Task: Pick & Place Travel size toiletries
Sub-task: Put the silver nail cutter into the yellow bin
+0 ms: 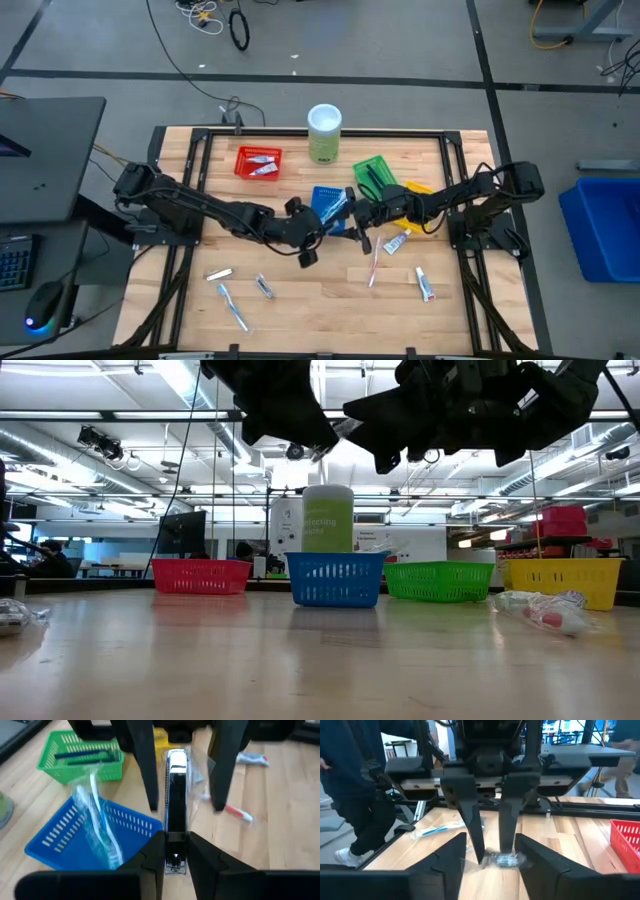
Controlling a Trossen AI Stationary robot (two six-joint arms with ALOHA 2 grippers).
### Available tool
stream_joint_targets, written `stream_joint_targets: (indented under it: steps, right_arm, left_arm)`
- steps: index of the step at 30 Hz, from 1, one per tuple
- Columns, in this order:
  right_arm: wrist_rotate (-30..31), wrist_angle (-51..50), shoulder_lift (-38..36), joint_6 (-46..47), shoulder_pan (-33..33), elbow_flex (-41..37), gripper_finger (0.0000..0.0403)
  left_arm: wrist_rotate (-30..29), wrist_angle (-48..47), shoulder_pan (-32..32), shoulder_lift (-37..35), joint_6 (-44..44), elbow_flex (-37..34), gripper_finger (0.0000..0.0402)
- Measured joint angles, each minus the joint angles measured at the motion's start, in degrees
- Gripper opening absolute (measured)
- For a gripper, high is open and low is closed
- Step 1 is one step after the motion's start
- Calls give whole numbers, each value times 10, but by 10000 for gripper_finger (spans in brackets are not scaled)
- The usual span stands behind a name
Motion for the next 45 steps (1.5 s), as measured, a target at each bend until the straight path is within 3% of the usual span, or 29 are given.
stream_joint_targets:
  steps: [12, 24, 33, 39, 42, 45]
  right_arm:
    - [1, -1, 0, -2, -1, 0, 55]
    - [1, -5, 0, -6, -1, 0, 51]
    - [1, -25, -1, -2, -1, 1, 51]
    - [1, -126, -41, -1, -1, 0, 51]
    - [3, -228, -93, -7, -1, 0, 51]
    - [45, -352, -168, -15, -1, 0, 54]
  left_arm:
    - [-5, 1, 0, 2, 0, 0, 72]
    - [-8, 1, 0, 2, -1, 0, 86]
    - [-11, 1, 0, 2, -8, 0, 135]
    - [-20, 1, 0, 2, -8, 0, 163]
    - [-20, 0, 0, 2, -8, 0, 167]
    - [-19, 0, -1, 2, -11, 0, 165]
